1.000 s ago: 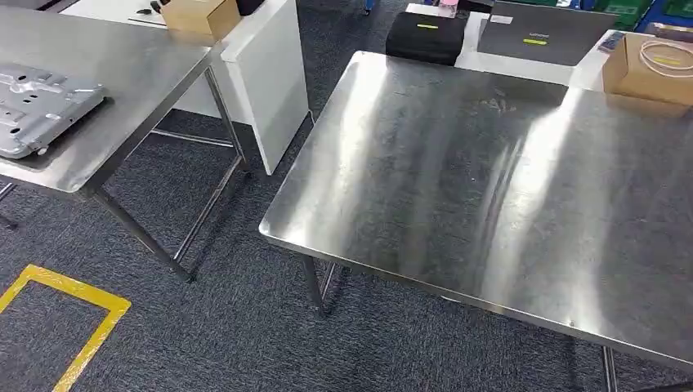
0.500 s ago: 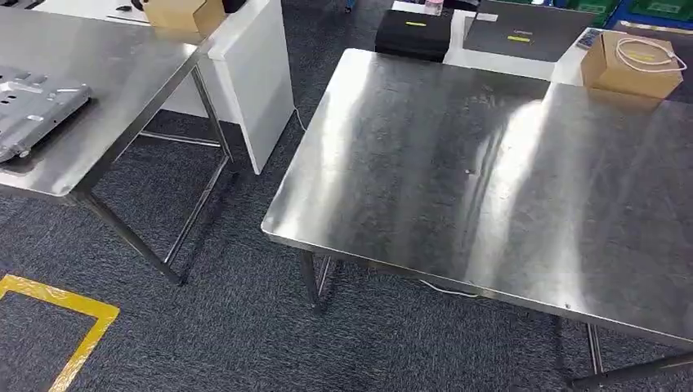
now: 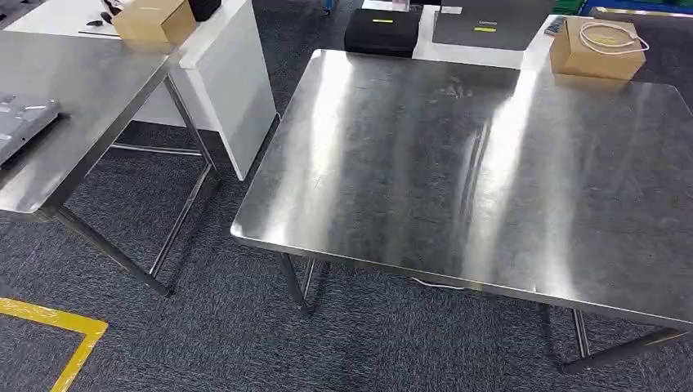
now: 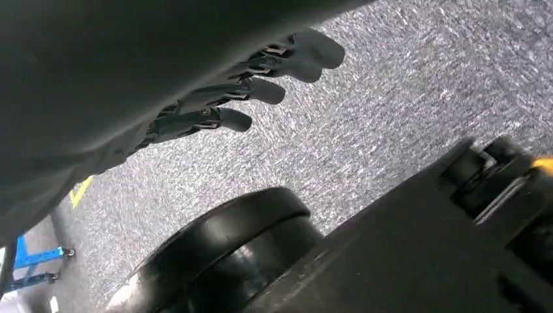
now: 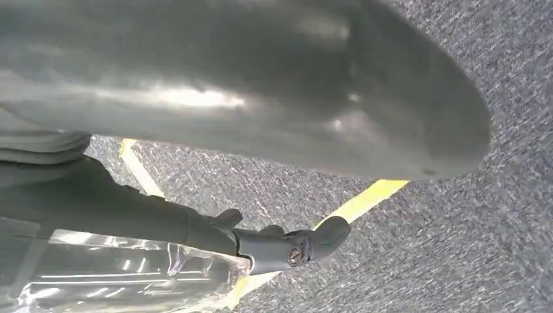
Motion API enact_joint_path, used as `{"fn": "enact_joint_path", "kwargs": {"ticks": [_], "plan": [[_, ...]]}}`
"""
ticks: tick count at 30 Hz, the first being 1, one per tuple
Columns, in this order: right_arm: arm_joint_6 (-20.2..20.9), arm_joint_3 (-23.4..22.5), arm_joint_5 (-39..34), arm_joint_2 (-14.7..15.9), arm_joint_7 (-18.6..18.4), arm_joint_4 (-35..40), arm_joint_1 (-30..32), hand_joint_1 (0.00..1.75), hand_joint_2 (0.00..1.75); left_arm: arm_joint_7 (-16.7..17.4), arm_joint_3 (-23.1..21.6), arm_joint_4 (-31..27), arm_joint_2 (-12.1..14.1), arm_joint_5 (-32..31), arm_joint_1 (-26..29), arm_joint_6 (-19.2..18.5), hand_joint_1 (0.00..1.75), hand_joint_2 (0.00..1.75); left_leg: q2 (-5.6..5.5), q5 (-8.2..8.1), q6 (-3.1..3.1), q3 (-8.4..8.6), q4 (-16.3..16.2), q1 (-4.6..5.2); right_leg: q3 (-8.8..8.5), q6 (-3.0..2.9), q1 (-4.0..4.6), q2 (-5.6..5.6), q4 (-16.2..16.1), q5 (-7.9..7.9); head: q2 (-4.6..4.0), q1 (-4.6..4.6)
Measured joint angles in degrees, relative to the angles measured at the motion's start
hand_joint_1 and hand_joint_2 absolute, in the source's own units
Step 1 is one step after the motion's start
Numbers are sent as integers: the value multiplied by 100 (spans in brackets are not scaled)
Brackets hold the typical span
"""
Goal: Take the parts from the cabinet and place them on the table.
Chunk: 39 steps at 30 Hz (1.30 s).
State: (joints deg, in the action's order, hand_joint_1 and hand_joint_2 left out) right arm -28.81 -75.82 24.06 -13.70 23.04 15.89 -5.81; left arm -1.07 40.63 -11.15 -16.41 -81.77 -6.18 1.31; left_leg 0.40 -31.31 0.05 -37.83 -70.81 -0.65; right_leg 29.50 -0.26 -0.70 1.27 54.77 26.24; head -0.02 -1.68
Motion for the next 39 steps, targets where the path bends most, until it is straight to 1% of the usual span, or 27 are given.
{"fn": "enact_joint_path", "kwargs": {"ticks": [2,3,4,7,8,9,10,12,14,16,17,18,19,20,22,24,26,27,28,29,31,33,34,35,36,38,39], "plan": [[-26,0,-22,-6,-20,-15,0,0,0,-90,9,0,0,0,3,0,0,0,-64,568,100,529,1081,8,-16,-1,29,89,3,1,0,0],[-46,0,-42,-24,-22,-22,3,0,0,-121,11,0,0,-7,-4,0,0,0,-160,519,144,667,1356,10,-16,5,10,109,-9,-4,0,15],[-79,0,-55,-31,-22,-22,3,0,0,-142,11,0,0,-11,-5,2,0,0,-159,562,176,654,1336,60,1,33,50,118,-28,-21,0,18],[-125,-2,-79,-77,-31,-37,26,0,0,-153,15,0,-2,-24,2,7,0,0,-131,577,274,642,1391,103,25,96,14,142,-71,-58,0,-4],[-133,-2,-79,-77,-37,-37,31,0,0,-153,18,0,-4,-24,6,11,0,0,-91,656,332,704,1545,65,30,132,95,142,-82,-60,0,-7],[-142,-2,-79,-68,-41,-37,36,0,0,-153,18,0,-7,-24,3,24,0,0,-57,724,342,748,1642,46,117,119,60,42,48,17,0,13],[-149,-2,-79,-63,-41,-37,29,0,0,-160,18,0,-9,-24,4,26,0,0,-36,754,403,733,1679,33,264,74,60,-2,367,207,0,22],[-153,-2,-79,-57,-50,-37,28,0,0,-164,18,2,-11,-24,22,24,0,0,39,760,391,692,1678,47,797,51,8,-37,1408,636,0,42],[-155,-2,-79,-37,-55,-37,48,0,0,-164,20,2,-11,-24,47,24,0,0,98,771,372,673,1674,49,1025,132,-30,-55,1888,754,0,48],[-157,-2,-83,-20,-57,-37,66,0,0,-164,20,2,-11,-24,49,24,0,0,139,779,340,670,1666,32,684,306,-96,-96,1265,463,0,52],[-166,-2,-83,-4,-57,-37,67,0,0,-164,20,2,-13,-24,49,24,0,0,156,771,301,669,1644,17,347,396,-133,-162,625,241,0,48],[-166,-2,-81,-2,-57,-37,58,0,0,-164,20,2,-13,-24,49,24,0,0,177,746,249,656,1581,21,35,459,-183,-326,64,88,0,59],[-164,-2,-79,-17,-59,-48,37,0,0,-164,20,0,-4,-24,49,28,0,0,205,692,183,613,1497,85,44,408,-143,-447,-3,72,0,79],[-166,-2,-79,-18,-61,-52,33,0,0,-164,20,2,-7,-24,49,28,0,0,221,648,140,621,1466,73,31,305,-147,-336,-6,56,0,52],[-166,-2,-79,-18,-59,-55,39,0,0,-164,20,2,-7,-24,49,28,0,0,257,643,116,651,1471,48,61,219,-109,-290,13,60,0,20],[-166,-2,-79,-26,-61,-61,44,0,0,-164,20,0,-7,-24,49,28,0,0,239,570,57,625,1380,-21,3,138,-164,-219,8,16,0,22],[-170,-2,-81,-28,-59,-61,43,0,0,-166,20,2,-7,-24,53,28,0,0,57,63,4,355,722,-42,27,89,-140,-164,10,-15,0,11],[-170,-2,-79,-28,-59,-61,44,0,0,-166,20,2,-7,-24,56,28,0,0,17,-192,-12,123,200,-45,45,73,-117,-127,12,-25,0,13],[-173,-2,-79,-31,-61,-63,49,0,0,-164,20,2,-7,-24,61,28,0,0,9,-350,-14,-71,-221,-45,56,72,-98,-97,14,-25,0,13],[-177,-2,-79,-28,-61,-63,62,0,0,-164,20,2,-7,-24,70,28,0,0,2,-370,5,-179,-450,-44,56,72,-74,-50,15,-26,0,15],[-194,-2,-68,-28,-103,-63,66,0,0,-162,20,2,-7,-24,84,44,0,0,-9,-35,76,15,-39,-42,36,72,-42,37,15,-25,0,15],[-210,-2,-52,-35,-125,-66,59,0,0,-160,20,2,-7,-26,84,61,0,0,-156,530,229,565,1088,-15,10,73,-13,143,10,-26,0,15],[-214,-2,-52,-70,-131,-81,60,0,0,-160,20,2,9,-26,83,63,0,0,-315,503,299,677,1313,-2,24,77,-42,156,9,-28,0,39],[-236,0,-50,-61,-133,-81,55,0,0,-160,18,2,13,-26,86,66,0,0,-263,547,327,646,1320,57,48,103,9,173,11,-43,0,41],[-240,0,-41,-61,-140,-83,61,0,0,-160,18,2,4,-26,81,70,0,0,-244,542,339,644,1324,82,69,112,-52,183,11,-46,0,-7],[-249,0,-44,-85,-153,-90,66,0,0,-158,20,2,4,-26,88,70,0,0,-212,577,376,653,1390,100,70,176,-29,214,-45,-84,0,-2],[-256,0,-44,-74,-157,-90,63,0,0,-158,18,2,2,-30,88,68,0,0,-150,681,390,733,1583,-1,99,180,24,175,20,-47,0,9]]}}
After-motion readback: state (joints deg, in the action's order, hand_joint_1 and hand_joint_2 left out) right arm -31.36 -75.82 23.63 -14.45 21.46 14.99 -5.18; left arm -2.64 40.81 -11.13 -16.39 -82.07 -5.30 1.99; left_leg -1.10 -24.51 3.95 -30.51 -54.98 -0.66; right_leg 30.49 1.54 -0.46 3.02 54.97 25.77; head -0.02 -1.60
